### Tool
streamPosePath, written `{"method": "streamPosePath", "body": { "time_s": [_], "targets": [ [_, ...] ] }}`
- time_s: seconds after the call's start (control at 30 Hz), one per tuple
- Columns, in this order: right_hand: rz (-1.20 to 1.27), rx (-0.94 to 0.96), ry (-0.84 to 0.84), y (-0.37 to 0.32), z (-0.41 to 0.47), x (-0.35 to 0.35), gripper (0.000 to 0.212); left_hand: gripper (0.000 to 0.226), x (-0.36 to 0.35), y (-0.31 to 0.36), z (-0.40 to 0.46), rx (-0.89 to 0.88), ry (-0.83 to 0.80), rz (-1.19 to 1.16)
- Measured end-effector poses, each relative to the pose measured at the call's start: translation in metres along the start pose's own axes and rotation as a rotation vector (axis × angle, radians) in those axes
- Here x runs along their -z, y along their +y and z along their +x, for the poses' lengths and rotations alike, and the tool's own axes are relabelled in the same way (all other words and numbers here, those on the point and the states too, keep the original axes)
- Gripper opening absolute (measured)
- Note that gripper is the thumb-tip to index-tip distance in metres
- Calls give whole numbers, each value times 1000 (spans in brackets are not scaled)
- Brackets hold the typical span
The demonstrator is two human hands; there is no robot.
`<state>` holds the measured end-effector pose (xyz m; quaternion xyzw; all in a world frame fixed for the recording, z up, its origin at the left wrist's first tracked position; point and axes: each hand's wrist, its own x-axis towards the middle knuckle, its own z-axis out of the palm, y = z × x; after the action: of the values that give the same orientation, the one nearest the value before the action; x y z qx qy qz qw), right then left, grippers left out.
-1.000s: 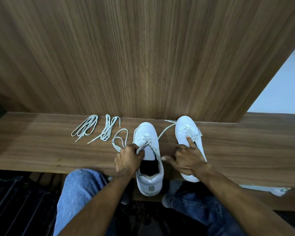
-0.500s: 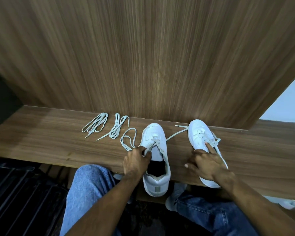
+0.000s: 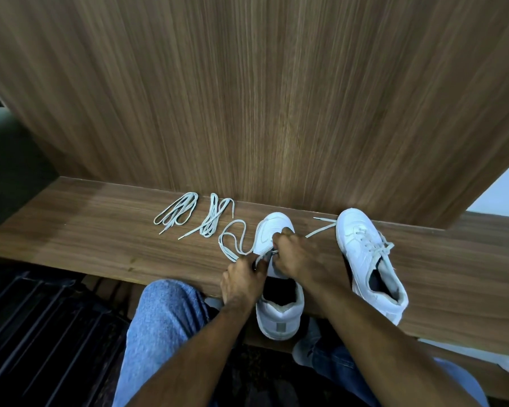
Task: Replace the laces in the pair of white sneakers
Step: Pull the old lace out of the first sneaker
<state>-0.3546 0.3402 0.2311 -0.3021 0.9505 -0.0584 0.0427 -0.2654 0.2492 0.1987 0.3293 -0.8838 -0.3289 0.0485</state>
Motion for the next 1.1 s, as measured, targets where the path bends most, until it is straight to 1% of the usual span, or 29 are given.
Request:
{"method": "streamPosePath", "body": {
  "time_s": [0.03,0.07,0.1,0.13,0.17,0.2,0.27,0.3,0.33,0.4,0.47,0.53,0.57,0.6,0.63,0.67,0.73,0.8,0.83,0.87,0.9,0.97,1.0,1.03,1.07,1.1],
  "targets": [
    [-68,9,27,-2,0,-1,21,43,0,0,0,0,1,-8],
    [-85,20,57,-3,-2,-2,19,42,1,1,0,-4,1,-16],
    [-43,10,77,0,-2,-4,16,41,1,1,0,-9,2,-20],
    [61,-39,103,4,-3,-6,13,40,1,0,0,-12,3,-18],
    [212,-138,115,8,-3,-7,10,39,1,0,1,-7,1,-9],
    [431,-268,139,14,-3,-6,8,40,1,-1,2,2,-1,2],
    [979,-536,187,26,-5,-4,10,44,-1,-1,4,15,-12,19],
    [1178,-613,201,30,-7,-4,10,45,-3,-1,4,17,-16,26],
    [1242,-625,194,32,-10,-3,9,46,-3,-1,4,16,-18,30],
    [1086,-511,172,31,-11,-2,8,46,-3,-2,4,12,-21,39],
    [884,-321,179,28,-8,-2,18,45,-2,-2,4,5,-27,65],
    [601,-121,153,28,0,-8,22,44,-1,-2,5,-14,-32,79],
    [415,-55,85,26,3,-10,24,43,-1,-2,4,-23,-34,79],
    [282,-13,16,23,5,-13,30,42,0,-2,4,-31,-34,76],
    [213,7,-33,20,7,-14,34,41,1,-2,3,-37,-30,73],
    [161,12,-45,18,8,-14,33,41,1,-1,2,-40,-27,75],
    [37,31,-5,16,9,-17,26,41,0,0,1,-37,-28,86],
    [-34,73,39,16,8,-19,21,41,0,1,0,-24,-27,84],
    [-8,82,62,17,7,-20,17,41,1,2,0,-19,-25,78],
    [105,63,101,18,5,-18,12,41,1,2,0,-19,-22,75],
    [290,4,145,17,3,-13,10,40,1,2,0,-19,-16,77],
    [721,-229,276,21,1,-1,17,39,1,1,-1,-17,-10,79],
    [888,-359,350,25,0,6,16,38,2,2,-1,-16,-9,76],
    [992,-466,430,29,-1,12,15,37,1,2,0,-17,-10,74],
    [1022,-523,492,35,-1,15,13,36,1,3,1,-19,-12,74],
    [986,-523,507,40,-2,16,10,35,1,3,2,-21,-12,78]
  ]
}}
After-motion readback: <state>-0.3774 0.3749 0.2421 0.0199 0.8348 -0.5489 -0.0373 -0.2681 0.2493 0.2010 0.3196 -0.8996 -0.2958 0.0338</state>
